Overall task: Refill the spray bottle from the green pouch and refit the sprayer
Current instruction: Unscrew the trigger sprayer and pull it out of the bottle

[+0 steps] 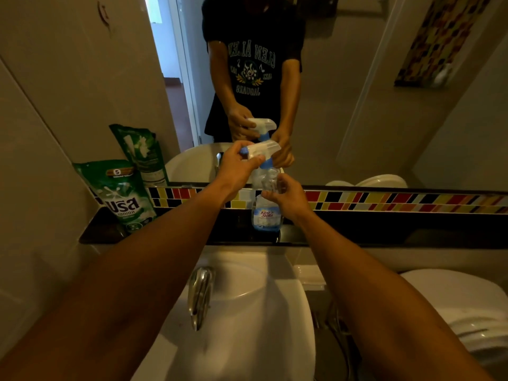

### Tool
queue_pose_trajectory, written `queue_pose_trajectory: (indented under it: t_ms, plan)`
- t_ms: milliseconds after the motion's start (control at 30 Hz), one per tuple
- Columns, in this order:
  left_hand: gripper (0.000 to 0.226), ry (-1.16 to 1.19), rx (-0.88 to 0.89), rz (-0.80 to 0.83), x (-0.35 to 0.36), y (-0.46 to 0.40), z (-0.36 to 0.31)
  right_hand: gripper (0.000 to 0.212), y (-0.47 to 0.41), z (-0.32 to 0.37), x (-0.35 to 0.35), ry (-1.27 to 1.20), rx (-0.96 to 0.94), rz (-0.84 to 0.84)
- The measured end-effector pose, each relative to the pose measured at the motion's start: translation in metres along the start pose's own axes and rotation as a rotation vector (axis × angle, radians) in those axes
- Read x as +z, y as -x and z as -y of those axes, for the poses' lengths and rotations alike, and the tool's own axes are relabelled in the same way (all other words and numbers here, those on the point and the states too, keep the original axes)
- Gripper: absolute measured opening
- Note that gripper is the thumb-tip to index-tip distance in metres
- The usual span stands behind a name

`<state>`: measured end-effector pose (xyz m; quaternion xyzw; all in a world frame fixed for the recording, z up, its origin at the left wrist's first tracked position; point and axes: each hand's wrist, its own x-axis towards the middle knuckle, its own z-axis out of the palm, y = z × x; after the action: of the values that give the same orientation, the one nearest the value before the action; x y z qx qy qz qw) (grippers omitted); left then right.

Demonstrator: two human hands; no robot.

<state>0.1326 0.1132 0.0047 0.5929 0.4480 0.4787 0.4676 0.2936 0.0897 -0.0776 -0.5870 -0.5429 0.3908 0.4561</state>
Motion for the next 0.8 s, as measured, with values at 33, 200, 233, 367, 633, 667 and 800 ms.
queue_pose_trajectory:
  t_ms: [33,200,233,367,633,667,800]
  plan:
    - [0.038,0.003,0.014,-0.009,-0.001,0.0,-0.004,0.042,0.0,0.001,-0.001,0.017,-0.001,-0.005]
    - [0.037,0.032,0.073,-0.06,-0.01,-0.004,-0.028,0.042,0.003,0.007,-0.01,0.067,0.013,-0.001]
    - [0.036,0.037,0.084,-0.068,-0.013,-0.006,-0.033,0.043,0.004,0.009,-0.011,0.071,0.016,0.001]
    - [0.032,0.062,0.132,-0.087,-0.026,-0.01,-0.053,0.045,0.009,0.016,-0.019,0.122,0.007,-0.004]
    - [0.028,0.122,0.107,-0.126,-0.054,-0.015,-0.083,0.043,0.02,0.024,-0.035,0.133,0.004,-0.036]
    - [0.03,0.128,0.105,-0.131,-0.057,-0.014,-0.086,0.043,0.022,0.025,-0.038,0.136,0.002,-0.041]
    - [0.025,0.178,0.092,-0.147,-0.066,-0.01,-0.093,0.04,0.026,0.028,-0.044,0.131,-0.008,-0.077]
